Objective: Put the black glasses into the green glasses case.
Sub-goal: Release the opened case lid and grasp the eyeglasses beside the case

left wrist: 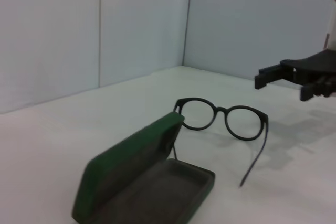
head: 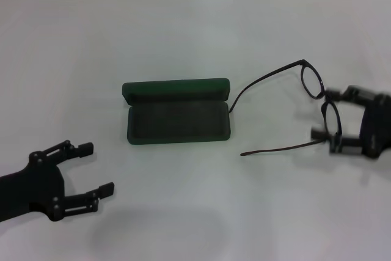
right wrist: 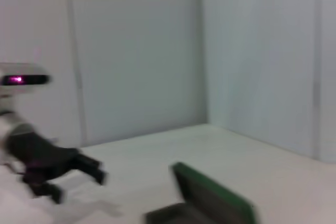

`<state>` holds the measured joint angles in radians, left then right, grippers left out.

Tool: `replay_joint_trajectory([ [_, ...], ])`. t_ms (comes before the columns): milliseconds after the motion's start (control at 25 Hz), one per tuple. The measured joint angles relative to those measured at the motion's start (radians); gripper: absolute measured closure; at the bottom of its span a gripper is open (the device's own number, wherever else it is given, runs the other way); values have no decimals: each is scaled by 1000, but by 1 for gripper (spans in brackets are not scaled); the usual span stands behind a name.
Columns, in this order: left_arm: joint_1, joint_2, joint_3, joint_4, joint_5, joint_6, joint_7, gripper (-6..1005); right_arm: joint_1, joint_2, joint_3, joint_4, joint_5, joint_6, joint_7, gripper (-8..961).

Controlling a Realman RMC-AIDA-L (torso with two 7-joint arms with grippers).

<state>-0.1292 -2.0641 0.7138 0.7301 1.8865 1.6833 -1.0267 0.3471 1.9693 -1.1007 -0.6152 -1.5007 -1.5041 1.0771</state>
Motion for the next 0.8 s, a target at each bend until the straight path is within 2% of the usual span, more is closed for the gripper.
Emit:
replay_joint_trajectory([
  [120,-4,-4,-3,0,0,3,0,111,13,-16,0,-115,-33,70,183,85],
  [240,-8,-6,-2,0,2,3,1,111,63,-41,4,-218,-133,100,417,85],
  [320,-8,-6,-2,-1,2,3,1,111,121,-64,21,-264,-244,105,619,85],
  [520,-15,-6,-2,-2,2,4,0,112,257,-111,42,-297,-493,66,983,85],
  [640,-24,-7,-2,-3,2,4,0,112,323,-122,43,-300,-629,21,1138,85],
  [800,-37,-8,-1,-9,2,4,-2,111,415,-116,43,-289,-825,-27,1345,85],
])
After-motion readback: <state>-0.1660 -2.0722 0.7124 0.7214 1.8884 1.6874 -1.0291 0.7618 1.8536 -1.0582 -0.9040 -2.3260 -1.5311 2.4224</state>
